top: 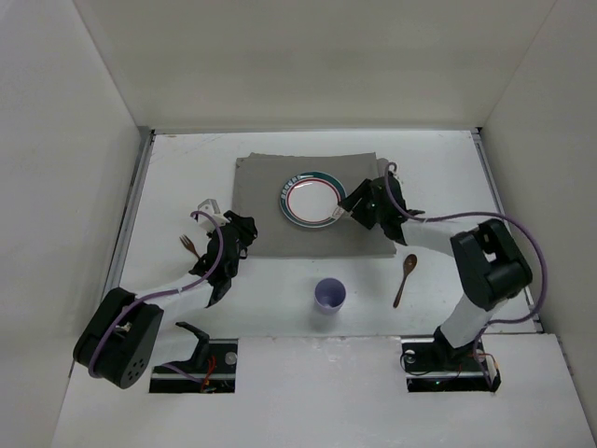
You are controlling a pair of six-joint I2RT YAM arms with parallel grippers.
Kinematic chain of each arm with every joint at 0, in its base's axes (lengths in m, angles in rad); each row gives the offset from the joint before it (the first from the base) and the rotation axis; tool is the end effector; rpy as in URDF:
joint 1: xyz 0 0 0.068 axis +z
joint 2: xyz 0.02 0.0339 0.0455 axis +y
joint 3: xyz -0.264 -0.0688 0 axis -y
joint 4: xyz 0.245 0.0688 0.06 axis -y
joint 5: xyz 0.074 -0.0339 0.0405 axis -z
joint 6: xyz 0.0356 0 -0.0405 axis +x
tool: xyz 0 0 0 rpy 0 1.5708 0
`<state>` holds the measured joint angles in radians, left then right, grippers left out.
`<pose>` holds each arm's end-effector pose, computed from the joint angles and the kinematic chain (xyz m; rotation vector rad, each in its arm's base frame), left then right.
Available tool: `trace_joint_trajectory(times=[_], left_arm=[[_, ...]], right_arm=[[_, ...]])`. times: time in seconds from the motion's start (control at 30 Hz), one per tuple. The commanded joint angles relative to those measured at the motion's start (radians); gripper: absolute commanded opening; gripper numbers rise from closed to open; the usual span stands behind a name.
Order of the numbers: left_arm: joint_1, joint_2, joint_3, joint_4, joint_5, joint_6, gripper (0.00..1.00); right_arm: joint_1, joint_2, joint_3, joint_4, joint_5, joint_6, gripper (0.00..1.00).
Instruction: Set the dinner table for one person
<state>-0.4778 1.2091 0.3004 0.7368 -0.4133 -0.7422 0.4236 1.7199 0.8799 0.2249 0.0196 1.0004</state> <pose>0.2104 -0.0929 0.1858 -0.5310 1.6763 -0.5371 0.3257 0.1461 0.1689 0.6641 2.1977 0.7598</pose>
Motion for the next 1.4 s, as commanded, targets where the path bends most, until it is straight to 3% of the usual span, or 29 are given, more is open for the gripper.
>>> trace_joint_trajectory(times=[0.0, 0.1, 0.27, 0.3, 0.47, 0.53, 0.63, 0.73, 0.87, 1.13, 1.27, 1.37], left_arm=[[-0.008, -0.009, -0.004, 0.053, -0.005, -0.003, 0.33], [-0.005, 0.006, -0.001, 0.053, 0.001, -0.008, 0.33], [-0.011, 0.004, 0.002, 0.053, 0.004, -0.008, 0.33], [-0.011, 0.01, 0.002, 0.053, 0.004, -0.008, 0.33], [-0.006, 0.015, 0.003, 0.053, 0.011, -0.014, 0.34], [-0.011, 0.017, 0.003, 0.053, 0.005, -0.013, 0.35], [-0.002, 0.027, 0.006, 0.053, 0.014, -0.016, 0.35], [-0.009, 0.009, 0.003, 0.052, 0.007, -0.011, 0.35], [-0.011, 0.015, 0.003, 0.053, -0.001, -0.005, 0.35], [-0.017, -0.009, -0.006, 0.065, -0.013, 0.009, 0.35], [-0.04, -0.094, -0.044, 0.107, -0.054, 0.036, 0.36], [-0.057, -0.128, -0.072, 0.147, -0.122, 0.07, 0.36]], right_arm=[[0.026, -0.173, -0.015, -0.077, 0.065, -0.127, 0.65], [0.063, -0.302, -0.059, -0.142, 0.101, -0.206, 0.62], [0.201, -0.557, -0.113, -0.301, 0.132, -0.416, 0.2], [0.242, -0.61, -0.113, -0.364, 0.143, -0.449, 0.16], [0.448, -0.75, -0.035, -0.71, 0.18, -0.562, 0.05], [0.538, -0.766, -0.012, -0.792, 0.197, -0.572, 0.07], [0.638, -0.757, 0.019, -0.881, 0.235, -0.565, 0.25], [0.662, -0.717, 0.021, -0.915, 0.249, -0.592, 0.39], [0.662, -0.669, 0.007, -0.882, 0.264, -0.612, 0.42], [0.662, -0.579, -0.013, -0.77, 0.186, -0.614, 0.39], [0.662, -0.517, -0.016, -0.739, 0.184, -0.625, 0.3], [0.656, -0.502, 0.008, -0.72, 0.22, -0.618, 0.13]])
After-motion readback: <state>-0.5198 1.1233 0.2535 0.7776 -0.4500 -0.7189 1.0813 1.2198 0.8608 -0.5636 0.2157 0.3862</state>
